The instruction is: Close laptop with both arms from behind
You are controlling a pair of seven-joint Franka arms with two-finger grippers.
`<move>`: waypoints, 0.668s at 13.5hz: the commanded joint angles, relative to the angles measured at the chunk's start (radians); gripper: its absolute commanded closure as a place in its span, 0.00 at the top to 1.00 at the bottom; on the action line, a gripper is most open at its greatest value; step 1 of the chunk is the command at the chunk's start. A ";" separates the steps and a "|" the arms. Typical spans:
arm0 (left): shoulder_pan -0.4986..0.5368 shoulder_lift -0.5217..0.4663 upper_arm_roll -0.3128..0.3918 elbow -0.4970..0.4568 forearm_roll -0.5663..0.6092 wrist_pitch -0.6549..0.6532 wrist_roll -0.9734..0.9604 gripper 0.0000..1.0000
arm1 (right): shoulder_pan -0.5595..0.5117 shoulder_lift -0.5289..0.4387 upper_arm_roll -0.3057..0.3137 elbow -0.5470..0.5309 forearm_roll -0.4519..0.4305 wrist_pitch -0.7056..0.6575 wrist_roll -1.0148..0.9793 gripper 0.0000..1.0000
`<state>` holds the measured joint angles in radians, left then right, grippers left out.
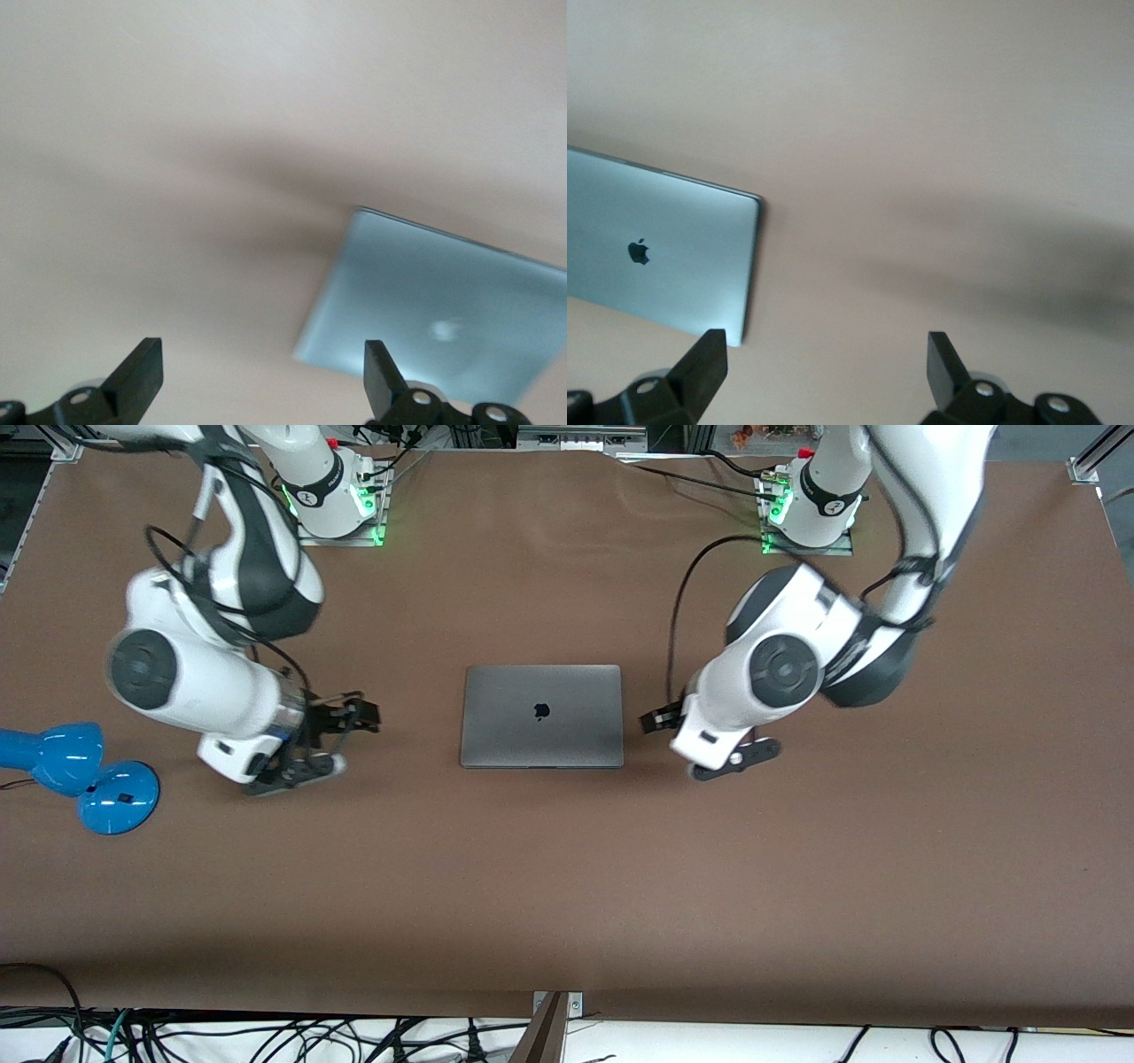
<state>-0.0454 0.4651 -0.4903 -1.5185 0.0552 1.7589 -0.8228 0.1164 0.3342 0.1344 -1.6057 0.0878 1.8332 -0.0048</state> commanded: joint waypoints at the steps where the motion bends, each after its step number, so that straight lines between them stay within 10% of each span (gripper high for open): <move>1: 0.090 -0.187 -0.005 -0.138 0.058 -0.061 0.145 1.00 | -0.034 -0.095 0.008 -0.019 -0.084 -0.067 0.002 1.00; 9: 0.387 -0.427 -0.007 -0.224 -0.004 -0.122 0.602 1.00 | -0.098 -0.239 -0.044 0.021 -0.119 -0.316 0.137 1.00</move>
<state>0.2843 0.0820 -0.4862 -1.7062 0.0879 1.6297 -0.3110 0.0227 0.1355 0.0955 -1.5906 -0.0156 1.5860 0.0759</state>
